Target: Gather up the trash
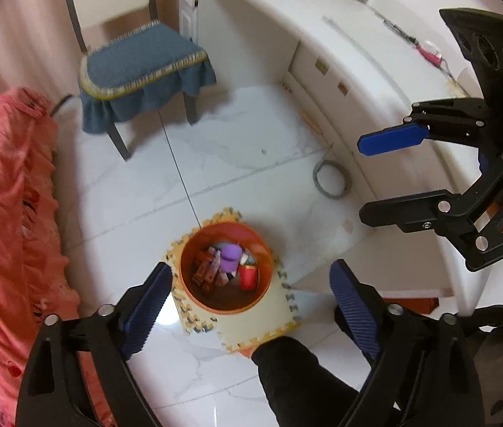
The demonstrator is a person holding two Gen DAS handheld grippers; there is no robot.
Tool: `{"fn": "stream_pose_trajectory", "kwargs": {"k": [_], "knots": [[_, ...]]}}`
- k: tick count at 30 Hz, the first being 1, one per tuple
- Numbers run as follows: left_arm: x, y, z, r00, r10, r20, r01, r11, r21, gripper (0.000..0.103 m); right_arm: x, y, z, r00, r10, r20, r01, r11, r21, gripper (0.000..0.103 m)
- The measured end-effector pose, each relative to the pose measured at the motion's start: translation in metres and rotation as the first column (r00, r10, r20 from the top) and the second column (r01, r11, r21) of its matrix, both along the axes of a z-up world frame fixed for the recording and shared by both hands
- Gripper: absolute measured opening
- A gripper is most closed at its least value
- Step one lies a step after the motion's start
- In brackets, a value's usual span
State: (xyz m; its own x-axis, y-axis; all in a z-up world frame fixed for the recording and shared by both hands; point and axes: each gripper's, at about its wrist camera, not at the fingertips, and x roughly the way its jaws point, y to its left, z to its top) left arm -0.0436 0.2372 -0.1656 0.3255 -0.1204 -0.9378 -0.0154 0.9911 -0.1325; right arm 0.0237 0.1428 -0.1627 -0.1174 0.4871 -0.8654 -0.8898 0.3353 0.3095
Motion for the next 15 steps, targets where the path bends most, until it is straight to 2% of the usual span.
{"fn": "stream_pose_trajectory", "kwargs": {"k": [3, 8, 10, 15], "knots": [[-0.002, -0.020, 0.025, 0.999, 0.001, 0.047, -0.001, 1.000, -0.003, 0.090, -0.001, -0.025, 0.026, 0.999, -0.032, 0.015, 0.032, 0.998, 0.045, 0.074], [0.000, -0.057, 0.063, 0.992, -0.027, 0.122, 0.020, 0.998, 0.057, 0.090, 0.002, -0.069, 0.065, 0.995, -0.089, 0.047, 0.083, 0.991, 0.106, 0.083], [0.001, -0.069, 0.075, 0.988, -0.030, 0.149, 0.022, 0.998, 0.058, 0.095, 0.005, -0.087, 0.077, 0.991, -0.115, 0.067, 0.106, 0.987, 0.125, 0.084], [0.009, -0.096, 0.097, 0.979, -0.052, 0.197, 0.036, 0.996, 0.084, 0.095, 0.018, -0.133, 0.104, 0.972, -0.210, 0.105, 0.191, 0.967, 0.169, 0.090]]}}
